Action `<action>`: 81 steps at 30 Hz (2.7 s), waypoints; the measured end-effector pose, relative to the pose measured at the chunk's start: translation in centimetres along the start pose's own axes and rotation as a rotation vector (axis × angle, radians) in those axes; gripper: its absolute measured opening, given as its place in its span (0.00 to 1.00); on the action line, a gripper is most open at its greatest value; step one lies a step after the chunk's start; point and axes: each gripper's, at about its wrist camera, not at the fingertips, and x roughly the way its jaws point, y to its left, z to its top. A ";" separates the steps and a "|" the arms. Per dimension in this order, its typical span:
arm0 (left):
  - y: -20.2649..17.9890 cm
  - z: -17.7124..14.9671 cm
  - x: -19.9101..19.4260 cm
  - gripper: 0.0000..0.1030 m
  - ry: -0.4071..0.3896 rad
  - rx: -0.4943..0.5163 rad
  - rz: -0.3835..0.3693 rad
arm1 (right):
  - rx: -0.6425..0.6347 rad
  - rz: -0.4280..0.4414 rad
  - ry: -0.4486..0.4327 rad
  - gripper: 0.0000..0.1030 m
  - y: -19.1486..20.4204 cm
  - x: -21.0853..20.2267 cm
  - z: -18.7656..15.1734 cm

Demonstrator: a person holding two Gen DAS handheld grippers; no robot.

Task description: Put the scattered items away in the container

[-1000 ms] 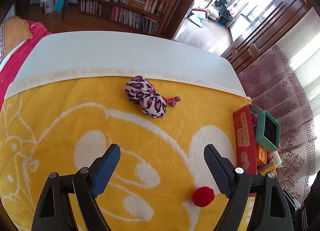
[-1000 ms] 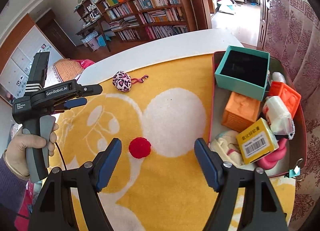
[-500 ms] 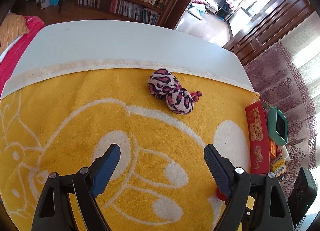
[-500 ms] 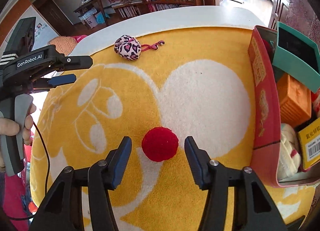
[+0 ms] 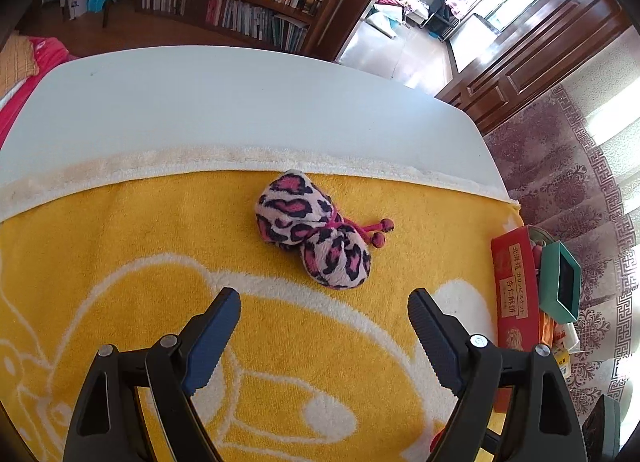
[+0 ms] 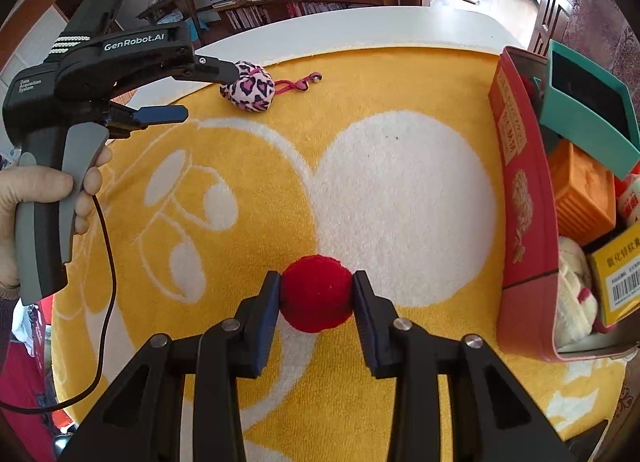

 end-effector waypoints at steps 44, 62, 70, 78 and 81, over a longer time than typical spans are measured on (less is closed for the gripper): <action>-21.4 -6.8 -3.7 0.39 -0.042 0.240 -0.204 | 0.223 -0.009 -0.270 0.38 -13.2 -15.1 -4.7; -27.0 -10.1 2.4 0.60 0.095 0.249 -0.184 | 0.267 -0.086 -0.315 0.38 -20.0 -15.6 -3.3; -26.4 -10.1 0.8 0.81 0.071 0.246 -0.195 | 0.299 -0.106 -0.245 0.51 -21.7 -13.0 -3.9; -25.6 -9.8 -3.6 1.00 -0.044 0.205 -0.184 | 0.313 -0.106 -0.283 0.71 -21.3 -15.1 -4.3; -25.5 -10.4 -5.7 1.00 -0.102 0.196 -0.180 | 0.309 -0.099 -0.281 0.74 -20.7 -15.6 -4.9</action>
